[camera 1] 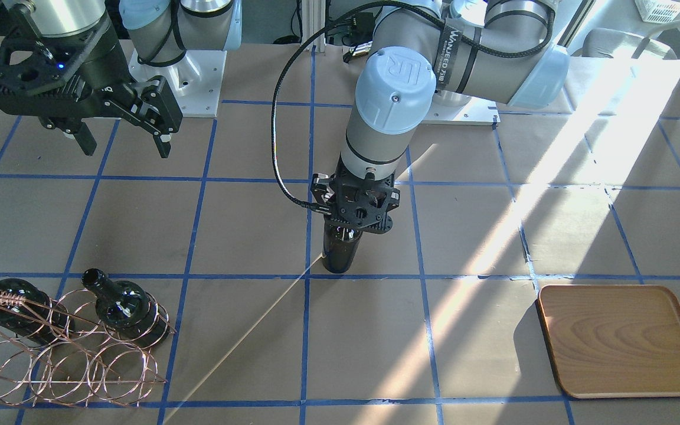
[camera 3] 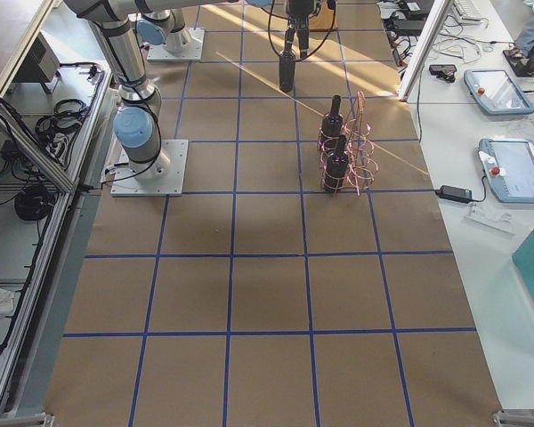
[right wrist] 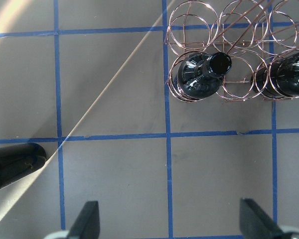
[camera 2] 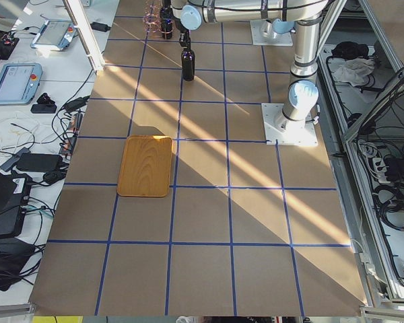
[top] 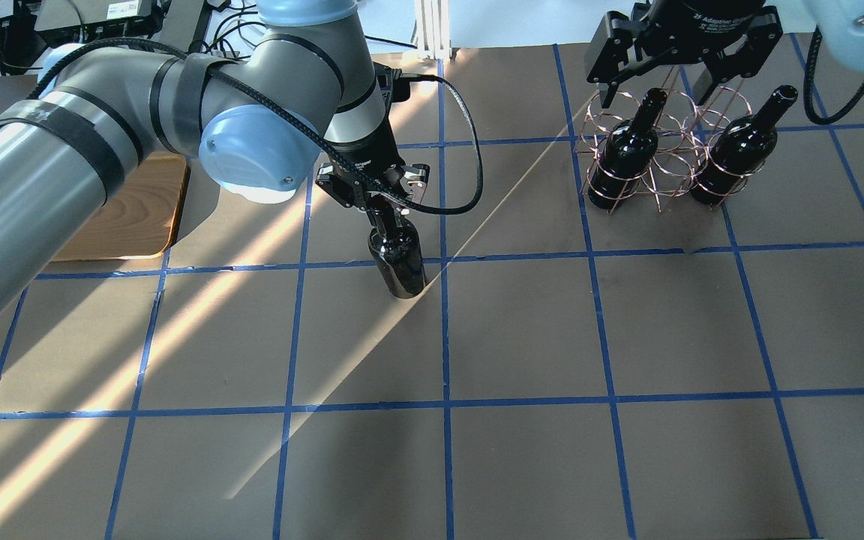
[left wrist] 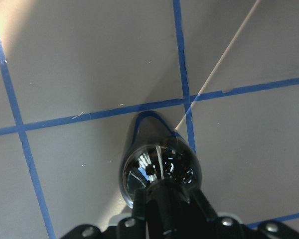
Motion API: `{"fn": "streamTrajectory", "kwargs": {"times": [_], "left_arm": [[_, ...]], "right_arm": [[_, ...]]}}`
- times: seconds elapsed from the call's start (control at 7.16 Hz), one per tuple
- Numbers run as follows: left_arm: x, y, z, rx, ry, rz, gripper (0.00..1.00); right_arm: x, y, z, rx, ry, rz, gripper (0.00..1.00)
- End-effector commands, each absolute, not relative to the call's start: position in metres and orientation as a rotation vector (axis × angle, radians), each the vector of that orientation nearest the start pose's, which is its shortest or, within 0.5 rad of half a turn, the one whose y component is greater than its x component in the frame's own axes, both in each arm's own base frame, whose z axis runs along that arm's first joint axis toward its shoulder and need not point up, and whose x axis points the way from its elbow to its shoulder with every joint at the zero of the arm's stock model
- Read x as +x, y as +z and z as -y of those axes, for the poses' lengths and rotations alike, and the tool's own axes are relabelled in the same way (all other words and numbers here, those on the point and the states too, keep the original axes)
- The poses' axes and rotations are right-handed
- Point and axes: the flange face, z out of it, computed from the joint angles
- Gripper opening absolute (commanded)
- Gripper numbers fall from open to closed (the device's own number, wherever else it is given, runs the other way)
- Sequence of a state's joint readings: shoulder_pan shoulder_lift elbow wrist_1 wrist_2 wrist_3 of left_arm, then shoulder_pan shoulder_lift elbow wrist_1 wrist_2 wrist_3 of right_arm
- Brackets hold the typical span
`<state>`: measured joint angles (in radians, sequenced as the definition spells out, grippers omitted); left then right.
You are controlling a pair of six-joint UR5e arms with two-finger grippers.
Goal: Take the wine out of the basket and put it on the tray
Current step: 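Lift the bottle with the left gripper and carry it to the wooden tray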
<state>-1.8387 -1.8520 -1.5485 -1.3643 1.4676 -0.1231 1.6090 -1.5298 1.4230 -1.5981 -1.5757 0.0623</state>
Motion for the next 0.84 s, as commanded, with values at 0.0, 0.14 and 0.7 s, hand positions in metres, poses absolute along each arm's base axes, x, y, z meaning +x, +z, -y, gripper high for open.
{"fn": "streamTrajectory", "kwargs": {"times": [0.0,0.14,0.7], "left_arm": [[-0.293,0.373,0.531,0.227,0.096,-3.219,0.00],[-0.292,0.385,0.531,0.233,0.063,-3.219,0.00],[-0.229,0.459,0.572,0.244,-0.052,-3.188,0.00]], "right_arm": [[0.152,0.543,0.514,0.045,-0.211,-3.140,1.00],[0.152,0.542,0.515,0.040,-0.208,-3.139,1.00],[0.152,0.522,0.511,0.056,-0.145,-3.139,1.00]]}}
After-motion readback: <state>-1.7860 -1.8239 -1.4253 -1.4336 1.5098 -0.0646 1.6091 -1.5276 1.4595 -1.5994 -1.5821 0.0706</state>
